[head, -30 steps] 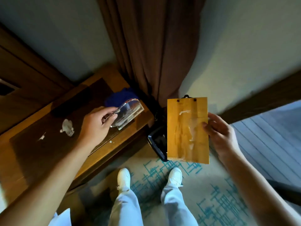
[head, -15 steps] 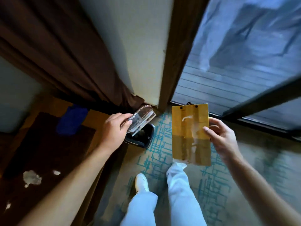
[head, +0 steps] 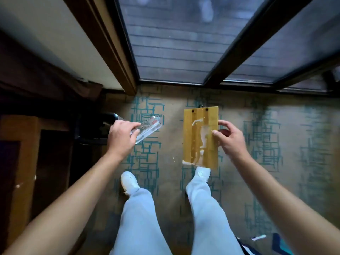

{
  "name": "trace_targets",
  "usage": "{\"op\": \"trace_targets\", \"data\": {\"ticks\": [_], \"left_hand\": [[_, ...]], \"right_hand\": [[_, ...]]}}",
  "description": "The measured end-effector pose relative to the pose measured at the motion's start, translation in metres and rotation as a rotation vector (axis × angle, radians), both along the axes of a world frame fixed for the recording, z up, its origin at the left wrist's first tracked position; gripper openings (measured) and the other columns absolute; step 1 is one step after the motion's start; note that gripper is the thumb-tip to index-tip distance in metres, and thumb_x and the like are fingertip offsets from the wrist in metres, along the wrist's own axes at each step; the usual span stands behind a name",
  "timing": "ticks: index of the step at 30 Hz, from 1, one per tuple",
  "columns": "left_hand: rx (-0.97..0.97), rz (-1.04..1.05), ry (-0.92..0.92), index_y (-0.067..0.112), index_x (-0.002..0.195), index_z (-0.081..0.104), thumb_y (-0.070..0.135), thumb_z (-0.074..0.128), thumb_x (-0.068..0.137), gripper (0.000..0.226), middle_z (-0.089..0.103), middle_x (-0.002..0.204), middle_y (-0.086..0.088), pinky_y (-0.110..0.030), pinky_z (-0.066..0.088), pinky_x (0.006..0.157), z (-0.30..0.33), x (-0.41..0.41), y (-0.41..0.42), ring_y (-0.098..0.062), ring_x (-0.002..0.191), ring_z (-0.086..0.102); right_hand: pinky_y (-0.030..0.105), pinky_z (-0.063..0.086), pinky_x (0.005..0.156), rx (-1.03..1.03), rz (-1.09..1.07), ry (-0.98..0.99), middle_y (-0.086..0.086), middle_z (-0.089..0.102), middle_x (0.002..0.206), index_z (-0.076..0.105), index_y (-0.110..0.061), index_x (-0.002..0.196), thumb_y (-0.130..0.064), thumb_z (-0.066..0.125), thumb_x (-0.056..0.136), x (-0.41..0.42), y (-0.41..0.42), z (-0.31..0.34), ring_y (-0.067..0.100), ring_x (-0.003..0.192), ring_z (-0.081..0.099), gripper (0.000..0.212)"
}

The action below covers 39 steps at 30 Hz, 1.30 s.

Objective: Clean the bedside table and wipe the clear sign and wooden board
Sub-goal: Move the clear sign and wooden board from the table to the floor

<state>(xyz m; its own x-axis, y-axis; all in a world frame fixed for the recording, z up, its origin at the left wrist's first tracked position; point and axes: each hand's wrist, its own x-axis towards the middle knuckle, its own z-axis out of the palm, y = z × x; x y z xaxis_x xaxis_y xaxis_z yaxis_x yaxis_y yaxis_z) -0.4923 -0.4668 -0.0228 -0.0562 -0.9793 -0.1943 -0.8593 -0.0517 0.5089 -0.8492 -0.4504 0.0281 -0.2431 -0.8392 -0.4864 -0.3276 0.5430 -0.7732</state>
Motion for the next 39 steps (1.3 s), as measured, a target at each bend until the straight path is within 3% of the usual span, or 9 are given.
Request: {"op": "trace_targets", "data": {"ticks": [6,14,22,30,36,39], "left_hand": [[0.087,0.037,-0.041,0.014,0.107,0.076,0.029,0.06,0.085,0.031,0.075,0.094,-0.006,-0.047,0.05,0.087,-0.017,-0.08,0.001,-0.036,0.098,0.06],[0.169,-0.052,-0.131,0.018,0.114,0.075,0.021,0.068,0.092,0.024,0.075,0.103,-0.007,-0.044,0.047,0.092,-0.065,-0.123,-0.027,-0.034,0.105,0.058],[0.18,-0.271,-0.182,0.016,0.115,0.075,0.021,0.067,0.093,0.024,0.077,0.103,-0.011,-0.042,0.047,0.089,-0.209,-0.12,-0.077,-0.037,0.103,0.057],[0.139,-0.407,-0.212,0.016,0.114,0.075,0.022,0.069,0.092,0.024,0.076,0.1,-0.012,-0.046,0.05,0.086,-0.371,-0.101,-0.101,-0.038,0.099,0.058],[0.168,-0.396,-0.227,0.022,0.116,0.075,0.027,0.066,0.094,0.024,0.077,0.108,-0.007,-0.042,0.048,0.086,-0.444,-0.097,-0.106,-0.034,0.097,0.056],[0.169,-0.383,-0.203,0.024,0.117,0.075,0.028,0.067,0.093,0.025,0.077,0.106,-0.004,-0.041,0.048,0.081,-0.464,-0.102,-0.108,-0.031,0.094,0.054]], "right_hand": [[0.037,0.06,0.066,0.05,-0.01,-0.033,0.015,0.075,0.088,0.065,-0.036,0.1,-0.006,0.069,0.09,-0.075,-0.003,-0.02,0.023,0.076,0.07,0.031],[0.044,0.062,0.067,0.155,-0.121,-0.119,0.015,0.077,0.092,0.063,-0.03,0.105,-0.006,0.067,0.091,-0.129,-0.008,-0.077,0.03,0.081,0.075,0.028],[0.037,0.058,0.066,0.251,-0.193,-0.163,0.011,0.072,0.094,0.061,-0.019,0.118,-0.001,0.058,0.098,-0.122,-0.025,-0.239,0.019,0.074,0.068,0.027],[0.034,0.056,0.069,0.303,-0.252,-0.176,0.005,0.07,0.094,0.063,-0.026,0.117,-0.005,0.058,0.098,-0.114,-0.031,-0.42,0.014,0.075,0.066,0.028],[0.028,0.053,0.065,0.304,-0.249,-0.12,0.003,0.07,0.091,0.066,-0.029,0.109,-0.005,0.06,0.096,-0.109,-0.036,-0.501,0.013,0.075,0.066,0.028],[0.023,0.052,0.062,0.305,-0.245,-0.103,0.002,0.069,0.091,0.064,-0.027,0.114,-0.004,0.059,0.097,-0.105,-0.045,-0.526,0.01,0.076,0.064,0.029]]}}
